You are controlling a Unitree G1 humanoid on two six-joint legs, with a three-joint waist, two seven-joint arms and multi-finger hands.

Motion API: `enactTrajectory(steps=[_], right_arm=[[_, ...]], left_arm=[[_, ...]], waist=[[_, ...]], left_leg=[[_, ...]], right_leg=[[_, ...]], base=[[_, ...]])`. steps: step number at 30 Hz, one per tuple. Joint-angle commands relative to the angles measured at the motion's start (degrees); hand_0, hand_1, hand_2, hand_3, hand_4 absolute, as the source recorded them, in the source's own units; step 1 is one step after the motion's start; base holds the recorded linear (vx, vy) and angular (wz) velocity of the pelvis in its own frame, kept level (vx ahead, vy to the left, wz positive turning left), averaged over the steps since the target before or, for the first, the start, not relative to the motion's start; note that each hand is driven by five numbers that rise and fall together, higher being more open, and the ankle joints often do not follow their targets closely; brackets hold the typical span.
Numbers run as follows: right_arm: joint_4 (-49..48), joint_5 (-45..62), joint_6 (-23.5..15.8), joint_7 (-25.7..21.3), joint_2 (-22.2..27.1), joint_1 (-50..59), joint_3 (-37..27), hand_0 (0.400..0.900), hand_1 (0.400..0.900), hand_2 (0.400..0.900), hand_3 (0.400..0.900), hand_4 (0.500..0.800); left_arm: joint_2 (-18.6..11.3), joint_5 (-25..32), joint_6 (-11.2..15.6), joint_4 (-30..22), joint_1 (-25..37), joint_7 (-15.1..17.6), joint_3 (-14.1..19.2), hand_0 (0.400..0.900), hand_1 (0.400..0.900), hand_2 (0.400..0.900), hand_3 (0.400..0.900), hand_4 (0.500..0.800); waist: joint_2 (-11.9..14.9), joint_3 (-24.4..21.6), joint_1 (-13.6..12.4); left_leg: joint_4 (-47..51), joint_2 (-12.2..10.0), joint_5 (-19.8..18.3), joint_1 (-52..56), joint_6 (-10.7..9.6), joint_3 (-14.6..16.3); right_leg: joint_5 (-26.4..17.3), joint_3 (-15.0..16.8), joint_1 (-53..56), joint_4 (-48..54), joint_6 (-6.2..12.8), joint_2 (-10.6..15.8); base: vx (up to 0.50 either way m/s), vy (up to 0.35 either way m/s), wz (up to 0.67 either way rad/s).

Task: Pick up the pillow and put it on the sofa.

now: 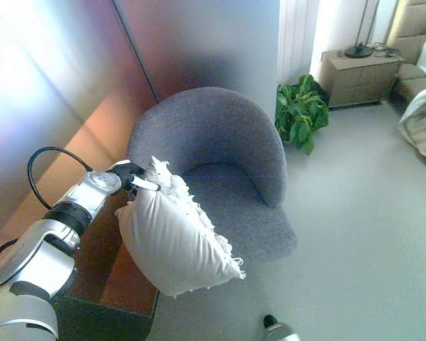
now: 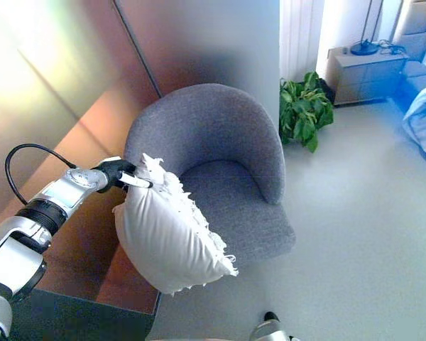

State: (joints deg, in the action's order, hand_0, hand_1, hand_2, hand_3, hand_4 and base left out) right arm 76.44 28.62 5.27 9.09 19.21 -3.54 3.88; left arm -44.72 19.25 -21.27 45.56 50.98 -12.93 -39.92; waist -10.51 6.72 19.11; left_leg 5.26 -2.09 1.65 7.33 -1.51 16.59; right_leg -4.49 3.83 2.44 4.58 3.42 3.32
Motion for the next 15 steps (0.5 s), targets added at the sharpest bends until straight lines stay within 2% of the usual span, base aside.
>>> enactTrajectory(steps=[1,5,6,7,8,10,15], right_arm=[[2.32,0.50,-0.99,0.42,0.32,-3.07,1.05,0.900,0.900,0.900,0.900,0.800],[2.33,-0.43,-1.19,1.14,0.54,-3.87,1.05,0.900,0.900,0.900,0.900,0.800],[2.30,-0.66,-1.20,1.20,0.64,-3.99,0.99,0.900,0.900,0.900,0.900,0.800],[2.36,-1.07,-1.26,1.32,0.78,-4.06,0.86,0.900,0.900,0.900,0.900,0.800],[2.55,-1.48,-1.58,1.48,0.82,-4.16,0.79,0.900,0.900,0.900,0.900,0.800],[2.40,-1.59,-1.65,1.45,0.75,-4.18,1.06,0.900,0.900,0.900,0.900,0.800],[2.29,-1.80,-1.67,0.98,0.34,-4.07,1.82,0.900,0.900,0.900,0.900,0.800]], left_arm=[[-2.10,2.28,3.14,1.57,19.46,8.28,4.41,0.400,0.400,0.400,0.400,0.500],[-1.20,3.75,2.96,2.50,18.57,10.07,5.82,0.400,0.400,0.400,0.400,0.500],[-1.04,3.94,2.60,2.36,18.23,10.28,6.12,0.537,0.537,0.537,0.537,0.582],[-0.83,3.46,2.20,2.15,17.78,10.18,6.40,0.608,0.608,0.608,0.608,0.625],[-0.68,3.68,2.36,1.80,17.03,10.84,6.71,0.900,0.900,0.900,0.900,0.800],[-0.62,4.24,2.44,1.19,16.11,12.04,7.12,0.900,0.900,0.900,0.900,0.800],[-1.11,4.09,1.78,0.56,15.36,11.99,7.82,0.900,0.900,0.900,0.900,0.800]], waist=[[-1.71,-4.75,1.19],[-1.29,-4.64,1.73],[-1.27,-4.64,1.74],[-1.22,-4.62,1.73],[-1.18,-4.65,1.63],[-1.04,-4.77,1.37],[-0.48,-5.16,0.50]], left_leg=[[-3.40,4.06,-5.16,1.57,-0.54,0.18],[-3.91,3.63,-5.33,1.35,-0.43,0.48],[-3.96,3.58,-5.35,1.33,-0.42,0.49],[-3.98,3.52,-5.35,1.31,-0.43,0.44],[-3.96,3.49,-5.35,1.33,-0.43,0.28],[-3.97,3.50,-5.41,1.36,-0.44,0.05],[-4.19,3.45,-5.34,1.05,-0.51,-0.45]], right_leg=[[2.42,-1.12,0.10,-1.74,4.59,-1.77],[2.60,-0.55,-0.35,-2.15,4.38,-2.12],[2.65,-0.56,-0.41,-2.22,4.32,-2.16],[2.70,-0.59,-0.42,-2.27,4.24,-2.18],[2.78,-0.60,-0.32,-2.25,4.18,-2.23],[2.98,-0.82,-0.11,-2.23,4.10,-2.21],[3.00,-1.59,0.00,-2.18,3.99,-2.11]], base=[[0.07,-0.053,-0.19],[0.05,-0.052,-0.15],[0.04,-0.029,-0.06],[0.04,-0.017,-0.02],[0.04,-0.009,0.00],[0.03,-0.003,0.05],[0.02,-0.012,0.06]])
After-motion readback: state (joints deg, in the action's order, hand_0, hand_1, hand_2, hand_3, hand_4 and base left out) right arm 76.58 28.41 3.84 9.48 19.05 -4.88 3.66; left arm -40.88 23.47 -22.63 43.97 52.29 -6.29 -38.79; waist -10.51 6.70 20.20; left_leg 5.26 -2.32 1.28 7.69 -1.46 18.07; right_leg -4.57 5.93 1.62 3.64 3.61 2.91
